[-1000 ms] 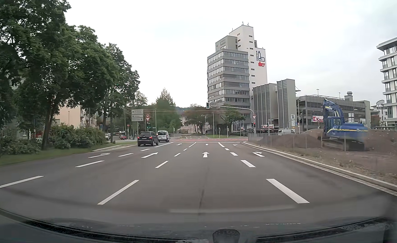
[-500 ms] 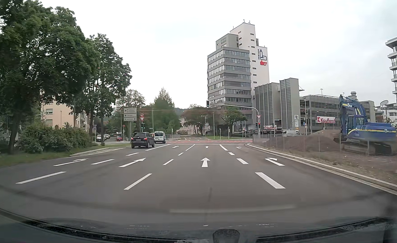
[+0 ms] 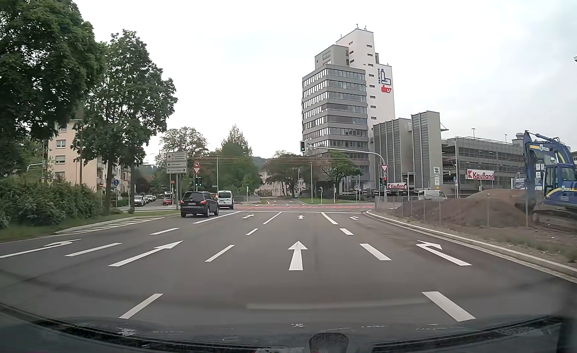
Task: Follow the waypoints while adhering to traffic rules and regulations
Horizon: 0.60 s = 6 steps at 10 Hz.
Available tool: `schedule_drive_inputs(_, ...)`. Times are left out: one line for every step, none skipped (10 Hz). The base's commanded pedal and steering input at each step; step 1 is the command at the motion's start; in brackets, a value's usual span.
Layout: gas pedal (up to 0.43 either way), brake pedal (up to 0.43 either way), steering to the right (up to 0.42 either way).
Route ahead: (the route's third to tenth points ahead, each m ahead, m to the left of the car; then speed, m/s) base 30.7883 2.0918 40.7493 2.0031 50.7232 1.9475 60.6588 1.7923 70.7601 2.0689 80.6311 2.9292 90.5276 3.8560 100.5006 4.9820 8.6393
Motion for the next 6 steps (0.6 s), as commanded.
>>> schedule_drive_inputs(0.047, 0.0, 0.001)
schedule_drive_inputs(0.059, 0.0, 0.001)
schedule_drive_inputs(0.067, 0.0, 0.001)
schedule_drive_inputs(0.087, 0.0, 0.001)
schedule_drive_inputs(0.11, 0.0, 0.001)
schedule_drive_inputs(0.118, 0.0, 0.001)
